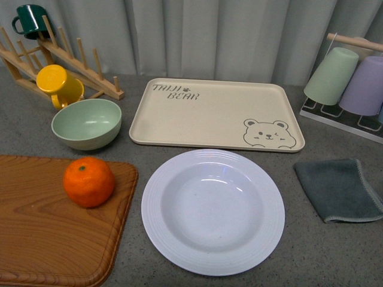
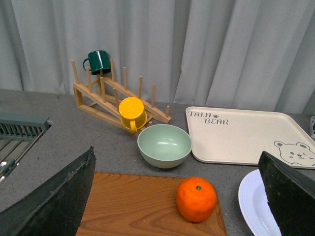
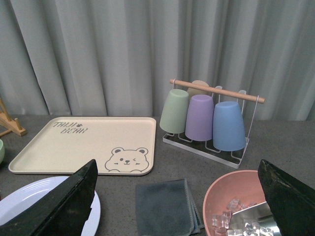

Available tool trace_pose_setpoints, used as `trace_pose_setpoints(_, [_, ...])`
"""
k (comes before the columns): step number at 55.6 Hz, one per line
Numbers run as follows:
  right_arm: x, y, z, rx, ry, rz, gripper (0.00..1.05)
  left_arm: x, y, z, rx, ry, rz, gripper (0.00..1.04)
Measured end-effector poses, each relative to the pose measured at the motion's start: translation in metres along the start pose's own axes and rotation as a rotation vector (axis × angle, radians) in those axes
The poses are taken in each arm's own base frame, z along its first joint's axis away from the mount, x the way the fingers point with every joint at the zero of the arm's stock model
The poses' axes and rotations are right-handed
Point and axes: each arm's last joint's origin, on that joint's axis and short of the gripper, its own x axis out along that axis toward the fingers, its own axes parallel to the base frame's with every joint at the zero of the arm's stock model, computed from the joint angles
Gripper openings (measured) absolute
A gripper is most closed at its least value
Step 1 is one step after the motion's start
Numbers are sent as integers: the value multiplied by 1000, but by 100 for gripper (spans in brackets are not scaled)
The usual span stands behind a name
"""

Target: Place orange and plate with both arms

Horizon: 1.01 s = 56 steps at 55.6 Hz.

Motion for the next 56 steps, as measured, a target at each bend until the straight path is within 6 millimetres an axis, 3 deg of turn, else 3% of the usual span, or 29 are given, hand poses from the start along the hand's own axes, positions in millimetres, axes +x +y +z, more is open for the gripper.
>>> trace_pose_setpoints(56, [0,0,0,0,0,0,96,0,0,0,0,0,0,98])
